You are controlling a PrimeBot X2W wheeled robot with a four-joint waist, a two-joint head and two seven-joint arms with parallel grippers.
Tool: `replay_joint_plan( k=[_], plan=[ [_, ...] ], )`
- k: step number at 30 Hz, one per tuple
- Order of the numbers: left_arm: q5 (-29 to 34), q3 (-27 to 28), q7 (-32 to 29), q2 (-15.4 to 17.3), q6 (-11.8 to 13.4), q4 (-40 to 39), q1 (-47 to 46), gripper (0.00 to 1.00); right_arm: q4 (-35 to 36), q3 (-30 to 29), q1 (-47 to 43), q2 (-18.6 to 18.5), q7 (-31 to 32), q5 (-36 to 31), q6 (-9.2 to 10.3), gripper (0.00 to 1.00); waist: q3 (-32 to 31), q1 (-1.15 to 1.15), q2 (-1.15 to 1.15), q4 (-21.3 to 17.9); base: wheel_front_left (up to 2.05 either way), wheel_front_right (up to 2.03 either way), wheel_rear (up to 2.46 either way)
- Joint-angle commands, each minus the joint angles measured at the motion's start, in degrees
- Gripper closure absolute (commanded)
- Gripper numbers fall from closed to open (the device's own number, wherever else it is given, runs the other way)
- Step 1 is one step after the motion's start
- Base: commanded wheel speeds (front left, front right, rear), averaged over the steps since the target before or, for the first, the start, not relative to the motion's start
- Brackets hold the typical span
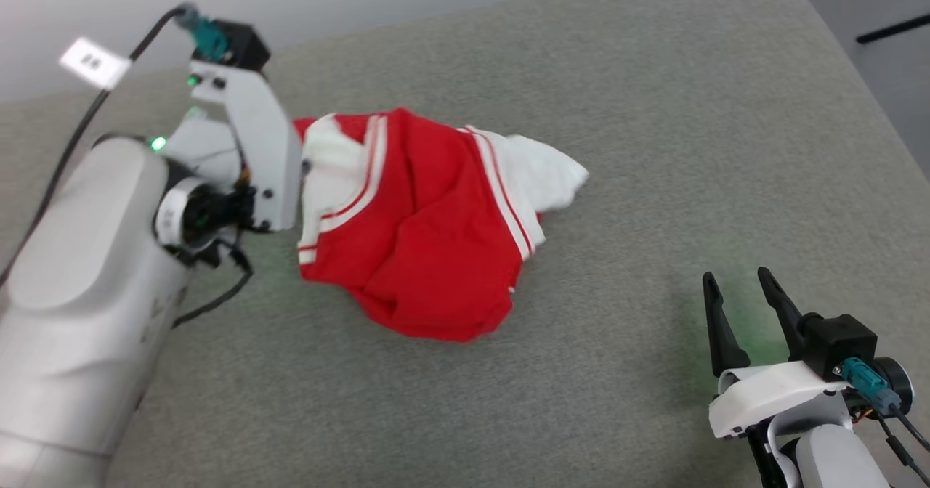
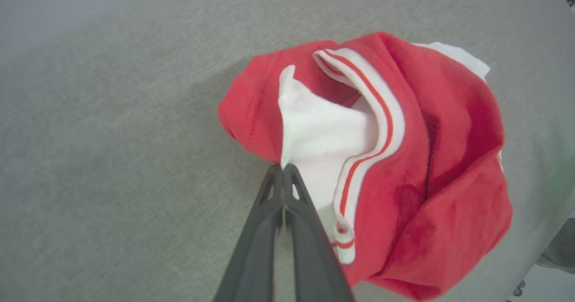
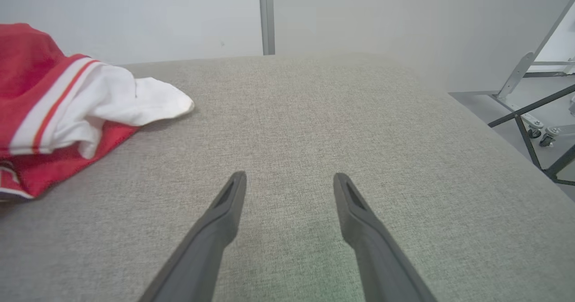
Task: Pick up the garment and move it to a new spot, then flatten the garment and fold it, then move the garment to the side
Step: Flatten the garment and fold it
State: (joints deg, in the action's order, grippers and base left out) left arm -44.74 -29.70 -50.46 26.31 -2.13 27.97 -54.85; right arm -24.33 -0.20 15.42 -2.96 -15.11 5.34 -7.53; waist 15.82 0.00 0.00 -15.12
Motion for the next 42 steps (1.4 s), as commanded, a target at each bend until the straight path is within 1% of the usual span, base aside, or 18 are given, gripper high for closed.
replay_joint_plan(
  k=[1, 6, 9, 10, 11, 12, 13, 17, 22, 30, 35, 36, 37, 38, 39, 40, 41, 42],
  plan=[
    [-0.41, 0.52, -0.30, 0.90, 0.94, -0.93, 1.70, 1.00, -0.06, -0.35, -0.78, 0.13, -0.07, -0.65, 0.07, 0.00, -0.65, 0.00, 0.00, 1.73, 0.00, 0.00, 0.00],
    [-1.87, 1.17, -2.35, 3.00, 3.35, -4.26, 7.15, 1.00, -0.21, -0.43, -0.16, 0.14, -0.07, -1.28, 0.07, 0.00, -1.13, 0.00, 0.00, 3.71, 0.00, 0.00, 0.00],
    [-2.22, 1.12, -2.28, 3.31, 3.63, -5.65, 8.72, 1.00, -0.30, -0.41, -0.13, 0.13, -0.07, -1.32, 0.07, 0.00, -1.31, 0.00, 0.00, 4.38, 0.00, 0.00, 0.00],
    [-2.40, 1.15, -2.09, 3.47, 3.67, -6.18, 9.45, 0.94, -0.41, -0.31, -0.11, 0.13, -0.07, -1.35, 0.07, 0.00, -1.40, 0.00, 0.00, 4.62, 0.00, 0.00, 0.00],
    [-2.12, 1.04, -1.84, 3.85, 3.70, -6.57, 9.96, 0.69, -0.51, -0.21, -0.07, 0.14, -0.07, -1.43, 0.07, 0.00, -1.52, 0.00, 0.00, 4.84, 0.00, 0.00, 0.00],
    [-1.46, 0.82, -1.29, 4.25, 3.44, -7.03, 10.23, 0.40, -0.64, -0.13, -0.01, 0.13, -0.07, -1.53, 0.07, 0.00, -1.66, 0.00, 0.00, 5.02, 0.00, 0.00, 0.00],
    [-1.22, 0.76, -0.91, 4.41, 3.33, -7.32, 10.38, 0.00, -0.83, -0.05, 0.09, 0.13, -0.07, -1.52, 0.08, 0.00, -1.78, 0.00, 0.00, 5.14, 0.00, 0.00, 0.00],
    [-0.08, 0.21, 0.45, 4.81, 2.47, -8.56, 9.42, 0.00, -1.25, -0.07, -0.13, 0.13, -0.07, -1.64, 0.08, 0.00, -2.47, 0.00, 0.00, 5.57, 0.00, 0.00, 0.00],
    [0.54, -0.35, 1.61, 5.06, 0.37, -8.18, 7.78, 0.00, -1.60, 0.67, -0.28, 0.14, -0.07, -1.50, 0.07, 0.00, -2.80, 0.00, 0.00, 5.21, 0.00, 0.00, 0.00],
    [0.09, -0.71, 2.46, 4.01, -1.31, -3.30, 5.58, 0.00, -0.94, 1.63, -0.13, 0.13, -0.07, -0.87, 0.08, 0.00, -1.71, 0.00, 0.00, 3.38, 0.00, 0.00, 0.00],
    [-0.17, -1.50, 1.70, 3.31, -1.85, 0.37, 4.58, 0.00, 1.96, 1.60, -0.60, 0.13, -0.07, -1.18, 0.07, 0.00, -0.93, 0.00, 0.00, 2.65, 0.00, 0.00, 0.00],
    [-0.39, -1.50, 1.63, 3.19, -1.91, 1.16, 4.42, 0.03, 2.56, 1.66, -0.82, 0.14, -0.06, -1.20, 0.07, 0.00, -0.83, 0.00, 0.00, 2.55, 0.00, 0.00, 0.00],
    [-0.57, -1.47, 1.44, 3.06, -1.93, 1.77, 4.29, 0.24, 3.23, 1.73, -0.95, 0.15, -0.07, -1.25, 0.07, 0.00, -0.74, 0.00, 0.00, 2.46, 0.00, 0.00, 0.00],
    [-0.56, -1.54, 1.55, 2.96, -2.00, 2.20, 4.17, 0.51, 3.87, 1.74, -1.07, 0.14, -0.07, -1.38, 0.07, 0.00, -0.67, 0.00, 0.00, 2.39, 0.00, 0.00, 0.00],
    [-0.58, -1.62, 1.74, 2.87, -2.19, 2.67, 4.00, 0.60, 4.53, 1.80, -1.19, 0.14, -0.07, -1.45, 0.08, 0.00, -0.62, 0.00, 0.00, 2.33, 0.00, 0.00, 0.00],
    [-0.67, -1.65, 1.82, 2.81, -2.30, 3.20, 3.79, 0.83, 5.07, 1.82, -1.32, 0.15, -0.07, -1.57, 0.07, 0.00, -0.59, 0.00, 0.00, 2.28, 0.00, 0.00, 0.00],
    [-0.66, -1.72, 1.95, 2.83, -2.45, 3.61, 3.46, 1.00, 5.55, 1.81, -1.53, 0.13, -0.07, -1.70, 0.07, 0.00, -0.57, 0.00, 0.00, 2.24, 0.00, 0.00, 0.00],
    [-0.46, -1.77, 2.18, 2.91, -2.57, 3.84, 3.12, 1.00, 6.07, 1.85, -1.71, 0.14, -0.07, -1.69, 0.07, 0.00, -0.57, 0.00, 0.00, 2.23, 0.00, 0.00, 0.00]
  ],
)
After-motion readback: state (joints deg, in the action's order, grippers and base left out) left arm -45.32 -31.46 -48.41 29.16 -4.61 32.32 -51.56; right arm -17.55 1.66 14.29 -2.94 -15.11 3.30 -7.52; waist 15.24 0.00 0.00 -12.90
